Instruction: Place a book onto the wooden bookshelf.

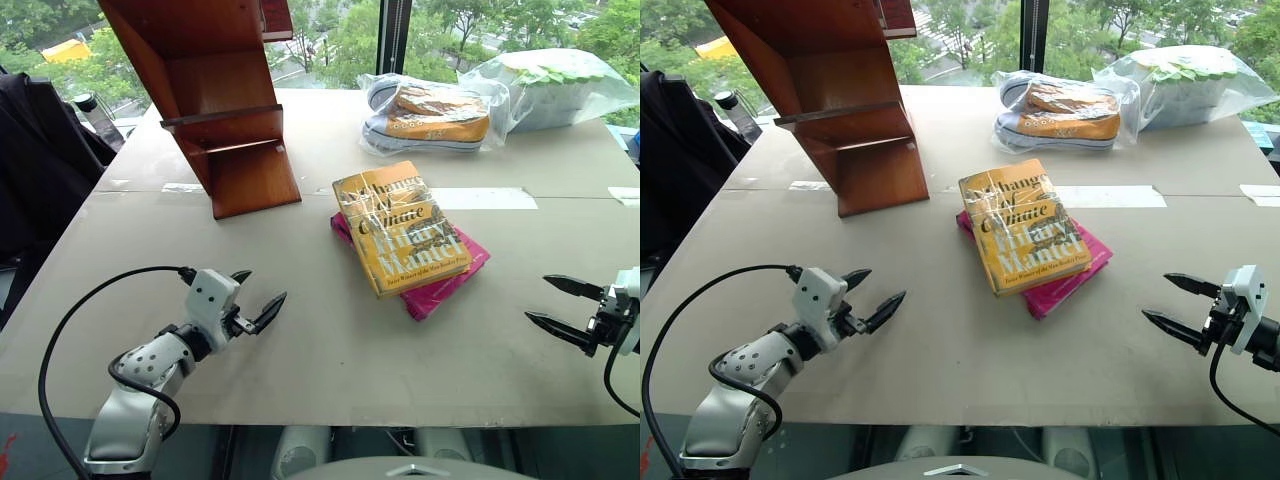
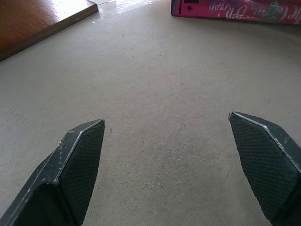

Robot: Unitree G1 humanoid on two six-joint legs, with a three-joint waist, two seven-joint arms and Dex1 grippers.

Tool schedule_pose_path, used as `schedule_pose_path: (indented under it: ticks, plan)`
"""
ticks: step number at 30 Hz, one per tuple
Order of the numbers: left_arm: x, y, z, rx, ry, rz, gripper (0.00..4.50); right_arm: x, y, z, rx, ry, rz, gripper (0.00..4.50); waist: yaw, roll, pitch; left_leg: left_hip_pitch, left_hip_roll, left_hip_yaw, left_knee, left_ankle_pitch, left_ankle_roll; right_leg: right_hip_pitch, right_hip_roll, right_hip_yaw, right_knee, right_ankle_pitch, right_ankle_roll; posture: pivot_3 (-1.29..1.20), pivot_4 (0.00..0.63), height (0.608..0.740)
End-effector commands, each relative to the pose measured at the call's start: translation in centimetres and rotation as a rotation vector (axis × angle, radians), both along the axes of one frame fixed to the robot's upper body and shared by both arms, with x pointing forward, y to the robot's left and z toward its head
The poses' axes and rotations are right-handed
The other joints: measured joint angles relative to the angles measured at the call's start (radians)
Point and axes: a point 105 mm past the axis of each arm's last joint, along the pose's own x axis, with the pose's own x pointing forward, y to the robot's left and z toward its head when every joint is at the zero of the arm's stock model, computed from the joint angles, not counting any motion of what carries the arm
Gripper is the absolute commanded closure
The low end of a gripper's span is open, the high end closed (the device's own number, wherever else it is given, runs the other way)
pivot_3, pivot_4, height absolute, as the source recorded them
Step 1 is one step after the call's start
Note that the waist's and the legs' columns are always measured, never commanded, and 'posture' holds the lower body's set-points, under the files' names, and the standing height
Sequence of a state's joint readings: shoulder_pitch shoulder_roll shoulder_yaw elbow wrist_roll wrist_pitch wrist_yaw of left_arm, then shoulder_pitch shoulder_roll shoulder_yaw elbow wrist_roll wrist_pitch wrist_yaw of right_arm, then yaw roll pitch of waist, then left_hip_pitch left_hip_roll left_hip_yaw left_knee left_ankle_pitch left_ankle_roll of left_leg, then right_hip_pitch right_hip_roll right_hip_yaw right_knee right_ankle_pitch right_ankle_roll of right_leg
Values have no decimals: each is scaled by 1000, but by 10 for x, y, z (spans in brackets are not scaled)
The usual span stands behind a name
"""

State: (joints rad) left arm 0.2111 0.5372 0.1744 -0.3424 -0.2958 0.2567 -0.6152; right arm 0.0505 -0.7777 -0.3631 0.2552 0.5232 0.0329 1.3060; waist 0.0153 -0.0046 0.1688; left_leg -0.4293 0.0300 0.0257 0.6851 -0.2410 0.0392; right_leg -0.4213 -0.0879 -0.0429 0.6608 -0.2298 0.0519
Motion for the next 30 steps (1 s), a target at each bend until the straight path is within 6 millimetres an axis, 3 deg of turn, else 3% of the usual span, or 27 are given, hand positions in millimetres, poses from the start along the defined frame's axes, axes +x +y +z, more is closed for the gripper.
schedule_pose_path:
  ticks: [1, 18, 21, 25, 30]
  plan:
    - [1, -4, 11, 10, -36, -25, 141, 1, -3, 12, 5, -54, 0, 0, 0, 0, 0, 0, 0, 0, 0, 0, 0, 0, 0, 0, 0, 0, 0, 0, 150, 693]
    - [1, -9, 15, -20, -48, -46, 141, 8, -2, 16, 7, -67, 17, 0, 0, 0, 0, 0, 0, 0, 0, 0, 0, 0, 0, 0, 0, 0, -1, 0, 150, 693]
    - [1, -8, 23, -23, -68, -73, 141, 10, 1, 15, 10, -37, 16, 0, 0, 0, 0, 0, 0, 0, 0, 0, 0, 0, 0, 0, 0, 0, -1, 0, 150, 693]
    - [4, -6, 38, -15, -107, -111, 141, 16, 17, 16, 45, 19, 4, 0, 0, 0, 0, 0, 0, -1, 0, 0, 0, 0, 0, 0, 1, 1, -1, 0, 150, 693]
    - [11, -5, 68, -27, -155, -180, 141, 50, 46, 40, 111, -116, -134, 0, -4, -1, 1, 0, 2, 0, 1, 0, 0, 0, 2, 0, 1, 1, -1, 0, 150, 693]
